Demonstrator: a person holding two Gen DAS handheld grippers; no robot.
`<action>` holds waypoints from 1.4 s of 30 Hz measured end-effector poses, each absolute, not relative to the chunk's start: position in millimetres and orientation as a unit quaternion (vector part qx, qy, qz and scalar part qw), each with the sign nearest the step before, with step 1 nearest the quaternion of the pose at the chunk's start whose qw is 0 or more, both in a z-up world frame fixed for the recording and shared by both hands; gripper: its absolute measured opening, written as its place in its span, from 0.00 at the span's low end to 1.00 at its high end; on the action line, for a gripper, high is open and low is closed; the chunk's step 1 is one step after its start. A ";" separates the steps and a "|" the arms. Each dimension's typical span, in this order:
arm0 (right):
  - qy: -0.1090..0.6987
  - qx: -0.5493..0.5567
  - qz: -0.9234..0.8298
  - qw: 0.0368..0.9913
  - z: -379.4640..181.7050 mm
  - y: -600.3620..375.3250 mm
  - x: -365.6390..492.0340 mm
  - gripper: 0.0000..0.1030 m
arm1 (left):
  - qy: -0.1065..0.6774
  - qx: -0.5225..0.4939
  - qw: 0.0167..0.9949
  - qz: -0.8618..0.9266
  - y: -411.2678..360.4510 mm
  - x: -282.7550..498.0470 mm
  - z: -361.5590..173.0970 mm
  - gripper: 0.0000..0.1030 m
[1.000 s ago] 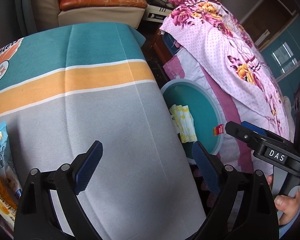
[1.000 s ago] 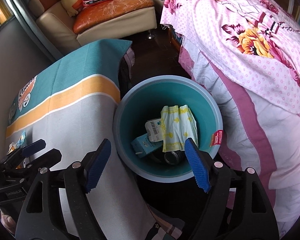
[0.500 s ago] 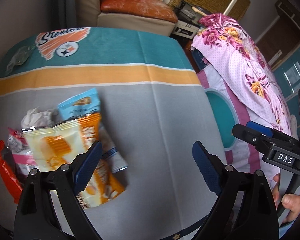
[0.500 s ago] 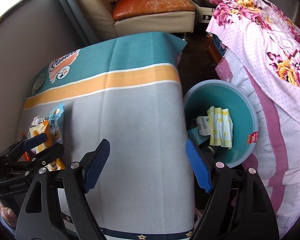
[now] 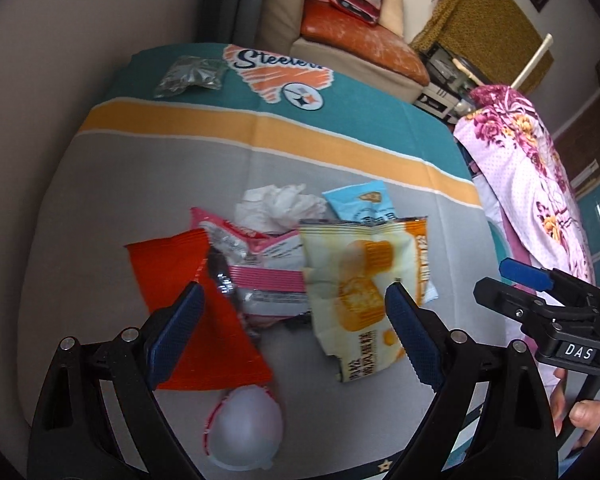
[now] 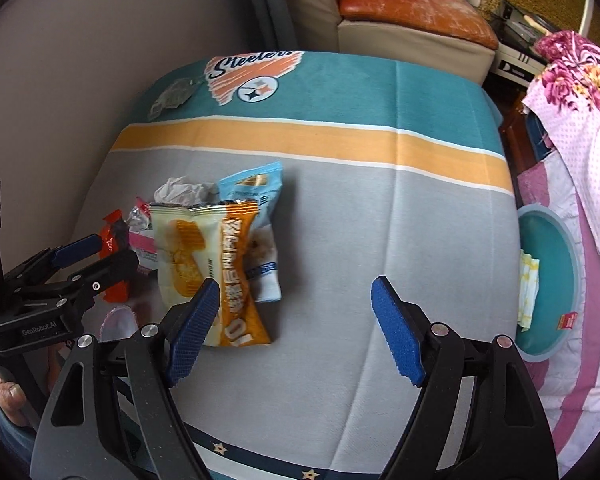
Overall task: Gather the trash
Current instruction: 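Grasp the orange cake snack bag with the right gripper while the left gripper grasps the red snack bag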
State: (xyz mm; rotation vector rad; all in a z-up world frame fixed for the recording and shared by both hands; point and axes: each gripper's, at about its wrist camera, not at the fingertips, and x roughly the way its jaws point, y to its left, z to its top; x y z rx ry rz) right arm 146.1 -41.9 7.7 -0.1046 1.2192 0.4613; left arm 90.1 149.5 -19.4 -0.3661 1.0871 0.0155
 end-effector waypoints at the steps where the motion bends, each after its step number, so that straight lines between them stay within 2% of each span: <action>1: 0.569 -0.051 0.219 0.791 5.0 -35.9 146.0 0.72 | 0.516 -0.176 0.838 0.014 157.0 88.2 -22.7 0.89; 14: 0.584 -0.072 0.258 0.766 -29.9 18.4 150.7 0.72 | 0.546 -0.201 0.812 0.044 199.0 74.7 -65.0 0.89; 19: 0.589 -0.071 0.260 0.762 -39.6 23.0 155.1 0.68 | 0.549 -0.201 0.810 0.043 201.6 72.2 -72.5 0.89; 23: 0.590 -0.069 0.262 0.760 -44.4 24.4 156.2 0.41 | 0.548 -0.190 0.813 0.043 196.2 72.5 -72.6 0.89; 24: 0.591 -0.068 0.266 0.759 -44.3 24.2 155.9 0.27 | 0.547 -0.189 0.814 0.043 195.5 72.3 -72.7 0.89; 26: 0.587 -0.067 0.270 0.761 -41.8 22.8 153.3 0.25 | 0.544 -0.190 0.816 0.041 193.8 71.9 -73.1 0.89; 28: 0.582 -0.065 0.275 0.762 -36.6 19.9 150.7 0.23 | 0.541 -0.189 0.818 0.044 192.8 71.8 -72.9 0.84; 30: 0.578 -0.060 0.277 0.766 -30.4 15.4 149.9 0.22 | 0.539 -0.186 0.820 0.048 192.0 70.6 -71.4 0.72; 31: 0.576 -0.056 0.277 0.767 -27.3 12.5 149.9 0.21 | 0.538 -0.188 0.820 0.048 192.6 70.2 -70.8 0.69; 33: 0.576 -0.042 0.282 0.766 -21.5 6.3 149.7 0.19 | 0.538 -0.193 0.819 0.048 193.4 70.0 -69.9 0.52; 38: 0.563 -0.039 0.281 0.777 -5.9 -5.7 143.8 0.16 | 0.531 -0.190 0.824 0.057 191.7 63.3 -60.9 0.45; 42: 0.553 -0.030 0.282 0.783 4.4 -17.7 139.6 0.15 | 0.521 -0.187 0.831 0.060 190.4 58.5 -47.4 0.44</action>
